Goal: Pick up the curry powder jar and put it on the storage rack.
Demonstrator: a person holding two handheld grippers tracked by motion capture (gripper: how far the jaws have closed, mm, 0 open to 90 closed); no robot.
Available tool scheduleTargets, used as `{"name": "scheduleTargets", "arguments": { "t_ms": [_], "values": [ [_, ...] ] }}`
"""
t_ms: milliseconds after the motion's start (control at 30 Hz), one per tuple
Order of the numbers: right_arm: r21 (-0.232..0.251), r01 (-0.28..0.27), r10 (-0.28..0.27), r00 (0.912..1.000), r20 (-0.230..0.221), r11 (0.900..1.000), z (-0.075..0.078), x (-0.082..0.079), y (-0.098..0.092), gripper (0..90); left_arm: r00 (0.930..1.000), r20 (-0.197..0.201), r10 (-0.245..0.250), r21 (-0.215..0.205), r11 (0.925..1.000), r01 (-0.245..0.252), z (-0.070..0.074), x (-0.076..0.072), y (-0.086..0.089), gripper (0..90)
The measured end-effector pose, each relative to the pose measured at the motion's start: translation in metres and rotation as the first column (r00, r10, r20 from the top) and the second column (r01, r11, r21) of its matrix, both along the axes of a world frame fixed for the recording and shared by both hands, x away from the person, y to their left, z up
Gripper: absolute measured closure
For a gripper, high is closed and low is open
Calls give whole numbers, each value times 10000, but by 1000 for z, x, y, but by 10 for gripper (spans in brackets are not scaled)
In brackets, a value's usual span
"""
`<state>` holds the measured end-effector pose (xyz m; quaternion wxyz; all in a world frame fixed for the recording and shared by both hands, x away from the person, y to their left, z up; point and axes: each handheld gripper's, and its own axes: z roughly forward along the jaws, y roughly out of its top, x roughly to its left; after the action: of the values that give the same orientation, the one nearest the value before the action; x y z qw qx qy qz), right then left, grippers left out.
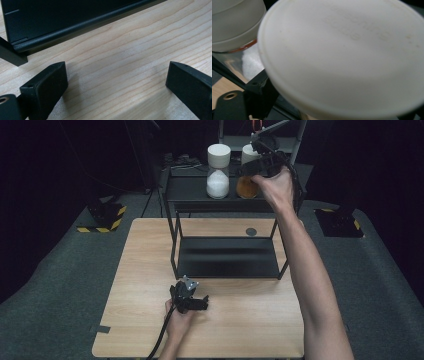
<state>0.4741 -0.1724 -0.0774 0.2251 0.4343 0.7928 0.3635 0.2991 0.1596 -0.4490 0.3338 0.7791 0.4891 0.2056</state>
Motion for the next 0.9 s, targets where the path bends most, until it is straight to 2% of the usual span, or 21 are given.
{"name": "scheduleTargets", "arguments": {
  "t_ms": [133, 267, 400, 500, 633, 767, 900],
  "values": [
    [184, -160, 159, 9999, 57, 9997, -1, -2, -7, 26, 10000, -4, 12, -9, 10000, -12, 0, 0, 0, 38],
    [434, -108, 97, 9996, 252, 9990, -4, -12, -14, 13, 10000, 1, 14, -11, 10000, -14, 0, 0, 0, 38],
    [299, 4, -15, 9994, 354, 9996, -6, -21, -17, 3, 10000, -8, 8, -1, 10000, -8, 0, 0, 0, 38],
    [489, -75, 59, 9994, 331, 9988, -5, -24, -26, 3, 10000, -7, 8, -3, 10000, -8, 0, 0, 0, 38],
    [702, -279, 239, 9981, 569, 9971, -9, -34, -38, 11, 10000, -2, 12, 2, 10000, -12, 0, 0, 0, 38],
    [955, -536, 485, 9973, 548, 9940, -16, -38, -52, 12, 10000, -6, 10, 1, 10000, -10, 0, 0, 0, 38],
    [921, -799, 745, 9954, 609, 9925, -22, -44, -62, 15, 10000, -8, 6, 13, 10000, -6, 0, 0, 0, 38]
  ]
}}
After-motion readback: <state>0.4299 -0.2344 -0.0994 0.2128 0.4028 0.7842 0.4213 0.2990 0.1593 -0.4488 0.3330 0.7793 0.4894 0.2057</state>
